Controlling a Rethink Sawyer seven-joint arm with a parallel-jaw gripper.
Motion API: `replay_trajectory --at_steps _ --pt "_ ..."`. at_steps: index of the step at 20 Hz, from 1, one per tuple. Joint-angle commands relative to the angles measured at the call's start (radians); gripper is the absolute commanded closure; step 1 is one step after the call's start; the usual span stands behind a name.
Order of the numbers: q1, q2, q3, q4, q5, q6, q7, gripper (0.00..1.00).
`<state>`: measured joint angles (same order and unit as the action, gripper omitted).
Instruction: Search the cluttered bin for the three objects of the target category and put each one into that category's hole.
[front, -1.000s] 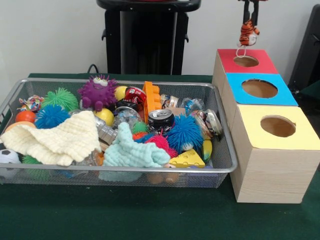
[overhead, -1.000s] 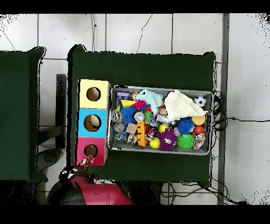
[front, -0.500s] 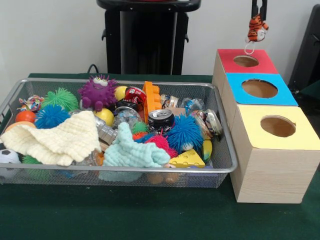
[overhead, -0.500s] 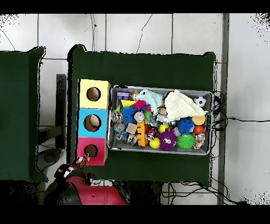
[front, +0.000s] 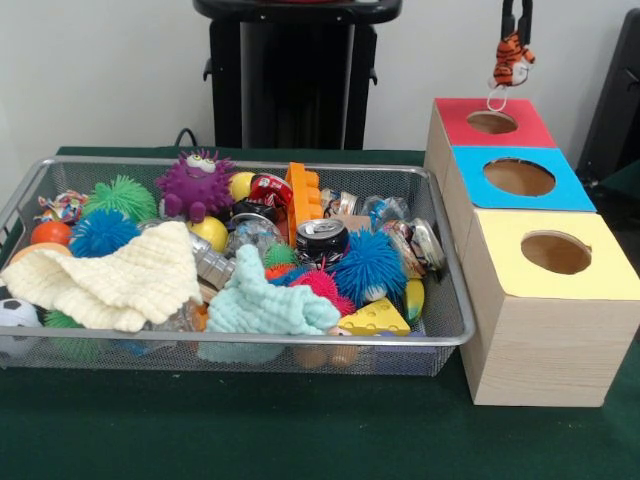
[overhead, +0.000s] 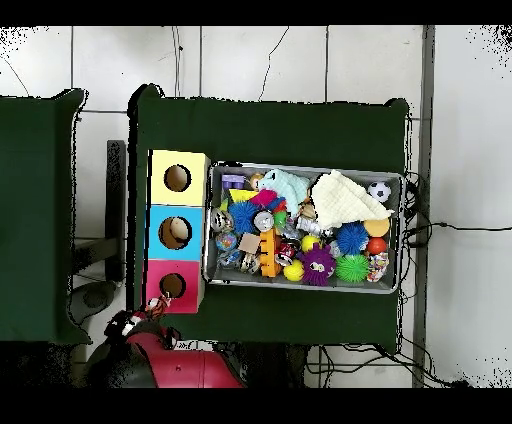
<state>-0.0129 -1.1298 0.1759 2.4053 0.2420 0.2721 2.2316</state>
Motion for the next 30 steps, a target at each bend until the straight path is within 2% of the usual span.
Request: replay_trajectory --at_steps 1,4,9,16,30 --pt "-0.003 0.075 -0.017 -0.055 0.000 0.026 0.125 1.00" --pt "0.017 0.099 -0.038 -0.096 -0.015 0.027 0.120 1.00" --pt "-0.014 0.171 -0.006 -0.128 -0.024 -0.036 0.080 1.00" --pt "0.018 0.162 -0.035 -0.158 -0.024 0.003 0.093 1.00" --pt "0.018 0.112 -0.032 -0.165 -0.009 0.095 0.096 1.00"
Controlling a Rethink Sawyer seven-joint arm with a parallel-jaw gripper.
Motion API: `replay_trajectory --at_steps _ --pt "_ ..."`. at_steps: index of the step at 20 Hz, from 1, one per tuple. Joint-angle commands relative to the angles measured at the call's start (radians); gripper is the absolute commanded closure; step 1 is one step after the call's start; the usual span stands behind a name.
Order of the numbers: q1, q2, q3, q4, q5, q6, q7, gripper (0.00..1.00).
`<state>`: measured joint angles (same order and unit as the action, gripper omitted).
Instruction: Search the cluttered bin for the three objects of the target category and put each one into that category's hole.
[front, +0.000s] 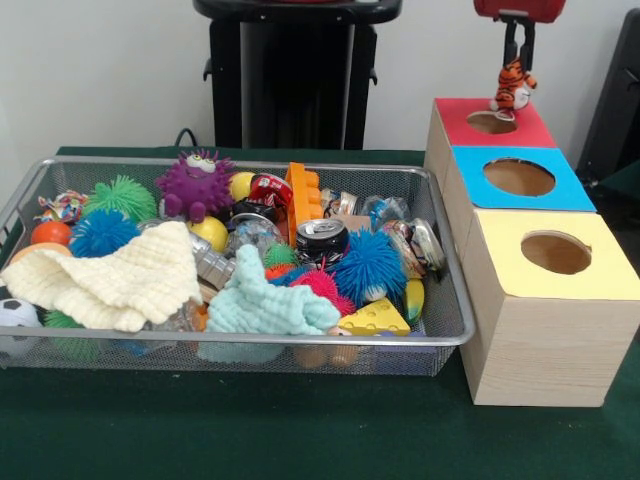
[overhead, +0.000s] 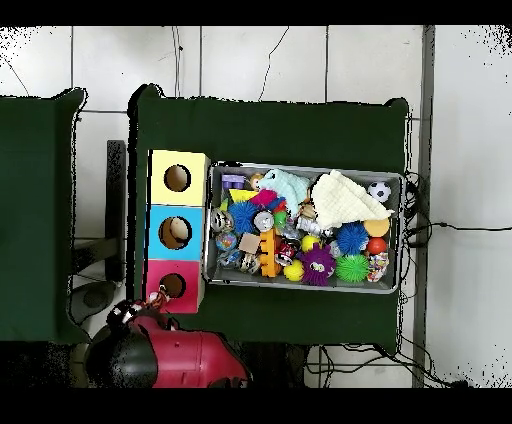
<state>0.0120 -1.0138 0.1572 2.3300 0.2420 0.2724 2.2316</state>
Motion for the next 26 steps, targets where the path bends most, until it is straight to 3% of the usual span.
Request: replay_trajectory --at_steps 1,11,26 --pt "-0.005 -0.007 -0.016 -0.094 -0.010 0.104 0.098 1.00" --pt "-0.016 -0.009 -0.017 -0.112 -0.022 0.121 0.081 1.00" --pt "-0.017 0.148 -0.032 -0.107 -0.120 -0.159 0.071 1.00"
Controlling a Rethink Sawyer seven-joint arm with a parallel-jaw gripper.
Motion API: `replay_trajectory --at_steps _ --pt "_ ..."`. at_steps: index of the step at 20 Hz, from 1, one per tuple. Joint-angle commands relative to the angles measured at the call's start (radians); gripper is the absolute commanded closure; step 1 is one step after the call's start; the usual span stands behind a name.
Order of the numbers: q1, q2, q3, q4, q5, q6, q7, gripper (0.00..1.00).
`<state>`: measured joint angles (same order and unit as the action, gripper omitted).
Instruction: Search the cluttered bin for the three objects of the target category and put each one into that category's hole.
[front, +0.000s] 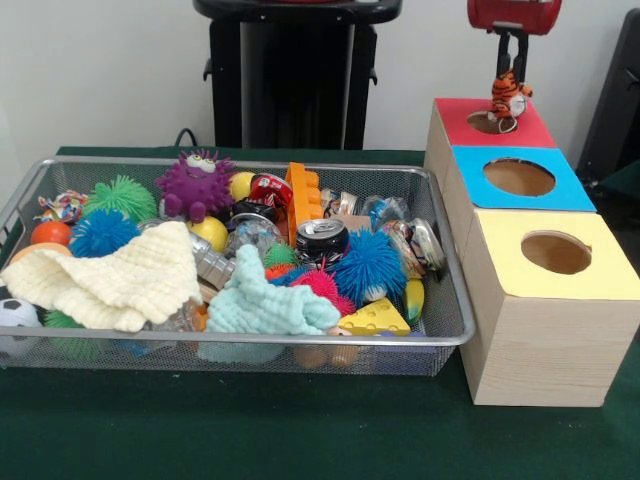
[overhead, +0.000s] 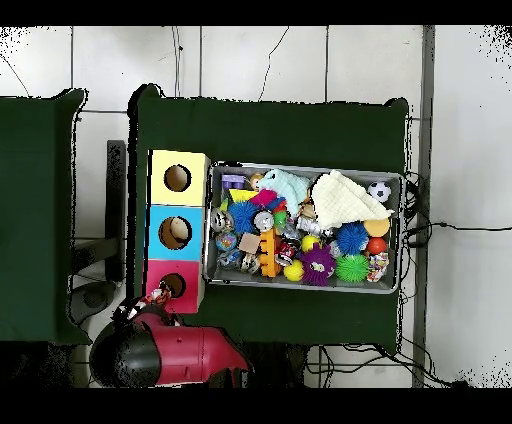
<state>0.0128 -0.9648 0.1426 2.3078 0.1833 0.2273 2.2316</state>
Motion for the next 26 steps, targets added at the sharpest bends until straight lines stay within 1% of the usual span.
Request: replay_trajectory --at_steps 1,6,11,17,21,25,26 --pt "-0.023 0.106 -0.015 -0.085 -0.066 -0.123 0.070 1.00" --pt "-0.034 0.121 -0.016 -0.098 -0.079 -0.117 0.061 1.00" --pt "-0.037 0.137 -0.011 -0.097 -0.081 -0.144 0.074 1.00" --pt "-0.027 0.126 -0.030 -0.110 -0.083 -0.126 0.068 1.00" --pt "-0.043 0.103 -0.033 -0.119 -0.089 -0.080 0.046 1.00" --pt "-0.059 0.042 -0.041 -0.130 -0.092 0.033 0.019 1.00" --pt "-0.063 0.036 -0.039 -0.130 -0.093 0.044 0.017 1.00"
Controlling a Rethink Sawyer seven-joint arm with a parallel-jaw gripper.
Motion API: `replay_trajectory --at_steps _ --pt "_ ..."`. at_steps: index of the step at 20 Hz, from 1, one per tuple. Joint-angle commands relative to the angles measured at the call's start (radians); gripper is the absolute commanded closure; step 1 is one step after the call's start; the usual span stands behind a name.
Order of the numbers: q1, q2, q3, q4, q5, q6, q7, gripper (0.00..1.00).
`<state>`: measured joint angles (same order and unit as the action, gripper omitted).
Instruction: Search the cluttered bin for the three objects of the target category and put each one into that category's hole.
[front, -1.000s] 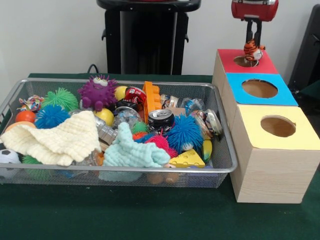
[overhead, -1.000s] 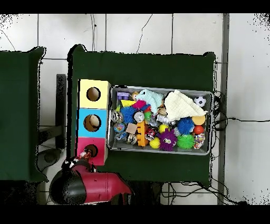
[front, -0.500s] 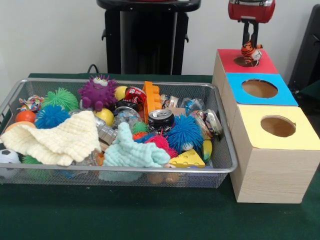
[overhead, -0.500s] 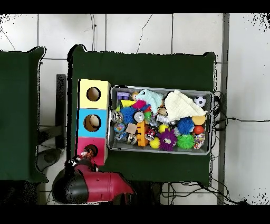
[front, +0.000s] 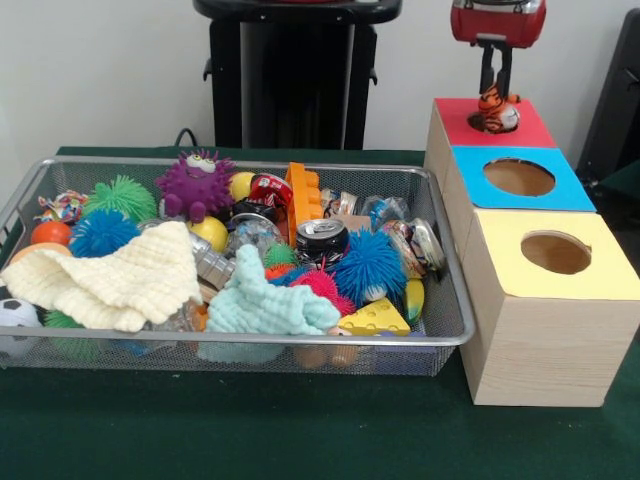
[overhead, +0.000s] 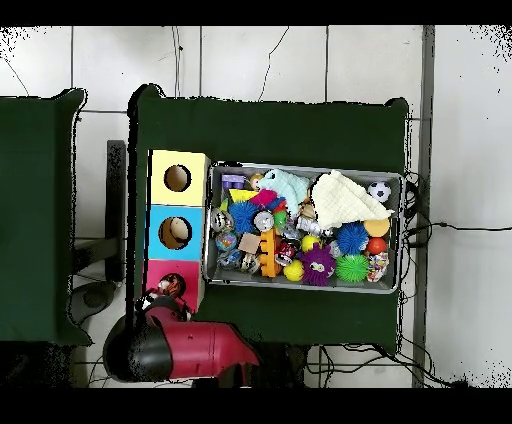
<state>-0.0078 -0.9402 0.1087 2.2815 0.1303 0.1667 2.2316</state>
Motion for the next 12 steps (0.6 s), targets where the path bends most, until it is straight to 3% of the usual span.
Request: replay_trajectory --at_steps 1,12 --pt "-0.049 0.005 0.001 -0.100 -0.040 0.113 0.016 1.00" --pt "-0.086 -0.060 0.006 -0.123 -0.058 0.250 -0.012 1.00"
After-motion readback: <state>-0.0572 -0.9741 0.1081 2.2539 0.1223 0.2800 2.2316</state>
